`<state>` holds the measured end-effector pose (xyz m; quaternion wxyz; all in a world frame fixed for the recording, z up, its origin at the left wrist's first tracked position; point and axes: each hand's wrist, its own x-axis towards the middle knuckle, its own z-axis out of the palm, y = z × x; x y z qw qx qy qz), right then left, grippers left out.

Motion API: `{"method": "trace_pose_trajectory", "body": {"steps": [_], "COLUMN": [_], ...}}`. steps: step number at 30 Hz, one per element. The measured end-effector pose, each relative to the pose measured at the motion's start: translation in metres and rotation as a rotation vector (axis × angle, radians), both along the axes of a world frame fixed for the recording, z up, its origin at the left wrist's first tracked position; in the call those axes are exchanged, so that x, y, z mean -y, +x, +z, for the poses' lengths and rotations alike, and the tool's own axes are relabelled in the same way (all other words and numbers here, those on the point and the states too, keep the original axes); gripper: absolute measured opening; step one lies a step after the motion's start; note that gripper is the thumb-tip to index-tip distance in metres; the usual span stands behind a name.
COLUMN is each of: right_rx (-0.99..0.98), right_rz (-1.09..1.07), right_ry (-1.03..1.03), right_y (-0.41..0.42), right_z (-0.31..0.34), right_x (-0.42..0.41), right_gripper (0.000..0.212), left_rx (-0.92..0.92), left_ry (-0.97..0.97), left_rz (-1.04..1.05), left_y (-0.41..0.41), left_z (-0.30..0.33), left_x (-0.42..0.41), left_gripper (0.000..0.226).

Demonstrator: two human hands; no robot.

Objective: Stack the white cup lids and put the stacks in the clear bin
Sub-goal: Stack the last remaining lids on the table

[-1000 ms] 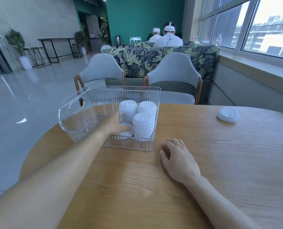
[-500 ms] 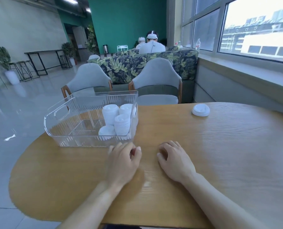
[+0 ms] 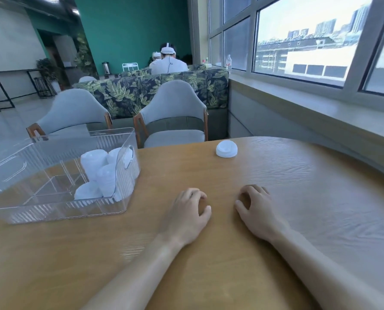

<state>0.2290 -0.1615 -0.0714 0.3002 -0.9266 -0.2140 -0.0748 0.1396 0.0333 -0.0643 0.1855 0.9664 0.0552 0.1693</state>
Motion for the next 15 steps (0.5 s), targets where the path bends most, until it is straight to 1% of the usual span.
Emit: {"method": "trace_pose_trajectory", "body": {"steps": [6, 15], "right_rx": [-0.026, -0.035], "right_rz": [-0.079, -0.104], "right_ry": [-0.017, -0.026], "right_y": [0.044, 0.121], "right_z": [0.002, 0.008], "right_x": [0.007, -0.017], "right_gripper": [0.042, 0.046], "left_rx": [-0.045, 0.000], "left_ry": [-0.039, -0.087], "left_rz": [-0.006, -0.003], "left_y": [0.072, 0.189], "left_z": [0.002, -0.007], "left_x": [0.003, -0.008], "left_gripper": [0.051, 0.072]}}
